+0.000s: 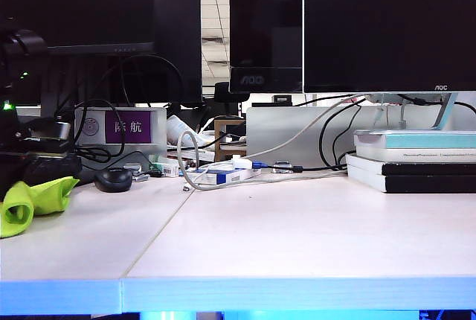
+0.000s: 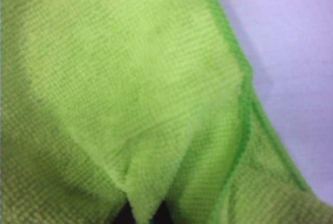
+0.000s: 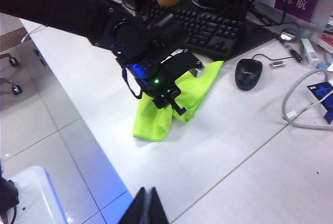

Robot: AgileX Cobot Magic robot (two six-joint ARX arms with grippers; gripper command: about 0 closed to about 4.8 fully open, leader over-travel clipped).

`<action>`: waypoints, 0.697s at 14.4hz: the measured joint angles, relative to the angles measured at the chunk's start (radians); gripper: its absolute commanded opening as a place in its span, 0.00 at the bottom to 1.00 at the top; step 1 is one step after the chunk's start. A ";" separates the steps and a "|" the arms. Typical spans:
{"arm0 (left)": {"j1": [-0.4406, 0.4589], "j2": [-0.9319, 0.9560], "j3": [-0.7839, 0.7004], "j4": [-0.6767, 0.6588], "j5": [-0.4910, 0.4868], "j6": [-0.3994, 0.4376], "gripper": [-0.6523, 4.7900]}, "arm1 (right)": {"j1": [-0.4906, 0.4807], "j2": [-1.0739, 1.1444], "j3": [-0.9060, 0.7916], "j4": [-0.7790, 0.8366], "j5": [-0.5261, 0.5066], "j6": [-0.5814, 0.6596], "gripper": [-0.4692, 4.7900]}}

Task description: Wipe the table from left to right using the rag.

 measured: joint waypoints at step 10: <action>-0.217 -0.007 0.009 -0.162 -0.050 0.094 0.11 | 0.000 0.000 0.000 -0.037 0.004 0.000 0.08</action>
